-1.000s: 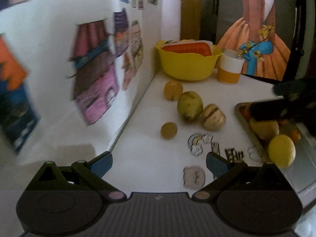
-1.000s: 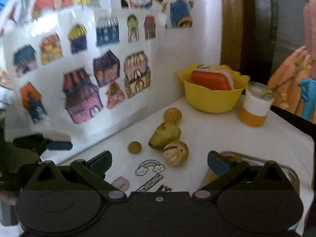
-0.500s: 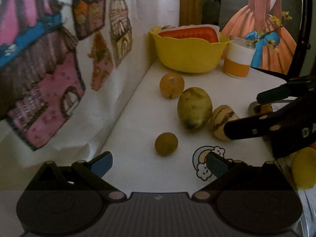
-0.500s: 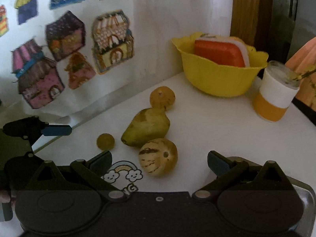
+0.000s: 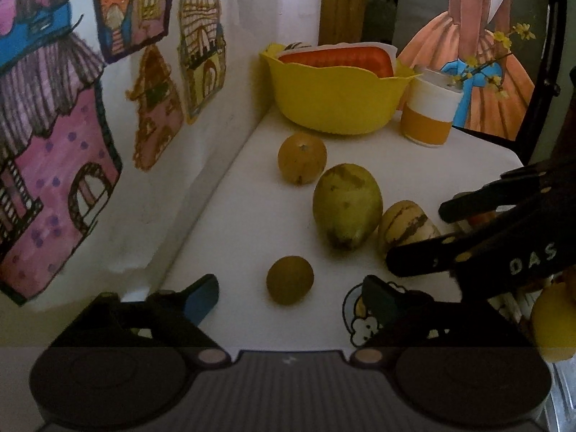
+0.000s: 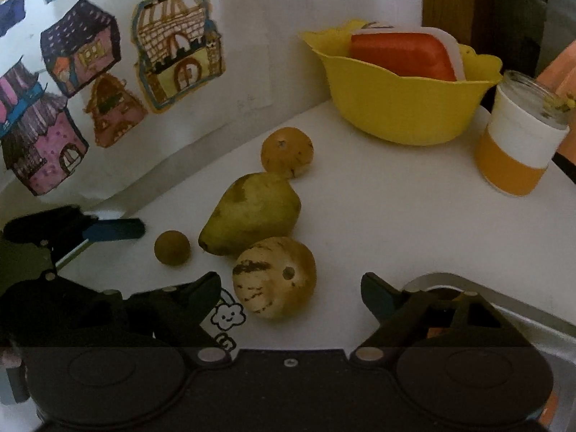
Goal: Organize fruits
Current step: 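Grasp the small brown round fruit with the left tool while the right tool grasps the cream striped fruit, then carry both fruits over the metal tray and open both tools to release them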
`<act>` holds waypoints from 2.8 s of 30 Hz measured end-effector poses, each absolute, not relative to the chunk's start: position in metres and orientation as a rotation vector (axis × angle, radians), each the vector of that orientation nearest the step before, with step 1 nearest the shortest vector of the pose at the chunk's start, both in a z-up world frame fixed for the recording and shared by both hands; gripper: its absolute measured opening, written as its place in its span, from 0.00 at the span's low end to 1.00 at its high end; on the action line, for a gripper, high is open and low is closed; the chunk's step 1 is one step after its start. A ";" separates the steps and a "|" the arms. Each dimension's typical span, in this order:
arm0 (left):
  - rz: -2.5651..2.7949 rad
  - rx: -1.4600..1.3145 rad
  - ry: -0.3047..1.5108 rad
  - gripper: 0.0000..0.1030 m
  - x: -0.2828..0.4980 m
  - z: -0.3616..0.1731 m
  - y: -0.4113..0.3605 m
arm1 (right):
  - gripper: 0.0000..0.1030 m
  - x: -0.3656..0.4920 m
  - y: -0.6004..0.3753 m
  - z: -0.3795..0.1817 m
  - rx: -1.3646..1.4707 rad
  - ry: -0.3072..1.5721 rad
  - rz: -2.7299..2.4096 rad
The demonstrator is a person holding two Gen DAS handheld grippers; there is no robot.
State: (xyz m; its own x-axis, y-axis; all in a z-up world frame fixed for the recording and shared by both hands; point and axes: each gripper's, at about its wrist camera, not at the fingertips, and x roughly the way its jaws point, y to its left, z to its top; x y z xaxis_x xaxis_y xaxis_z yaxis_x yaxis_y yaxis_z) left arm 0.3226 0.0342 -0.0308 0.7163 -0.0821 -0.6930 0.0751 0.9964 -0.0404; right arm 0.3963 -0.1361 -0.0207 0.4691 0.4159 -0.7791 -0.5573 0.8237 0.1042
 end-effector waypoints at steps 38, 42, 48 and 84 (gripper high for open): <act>-0.070 -0.095 0.775 0.29 0.263 -0.004 0.038 | 0.49 0.335 -0.168 0.014 -0.018 0.823 0.747; -0.100 -0.089 0.754 0.29 0.244 0.011 0.027 | 0.49 0.311 -0.187 0.034 0.002 0.781 0.730; -0.165 -0.077 0.726 0.29 0.219 0.029 -0.003 | 0.49 0.267 -0.230 0.061 0.011 0.733 0.676; -0.229 -0.018 0.782 0.29 0.190 -0.013 -0.137 | 0.49 0.233 -0.336 -0.025 0.022 0.755 0.410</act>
State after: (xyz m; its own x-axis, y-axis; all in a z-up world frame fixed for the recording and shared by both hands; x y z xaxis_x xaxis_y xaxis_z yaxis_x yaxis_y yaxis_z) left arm 0.1899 -0.1374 -0.0128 0.6858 -0.2105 -0.6967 0.1975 0.9752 -0.1002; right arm 0.2326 -0.3359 -0.0249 0.6530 0.3686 -0.6615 -0.3532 0.9210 0.1645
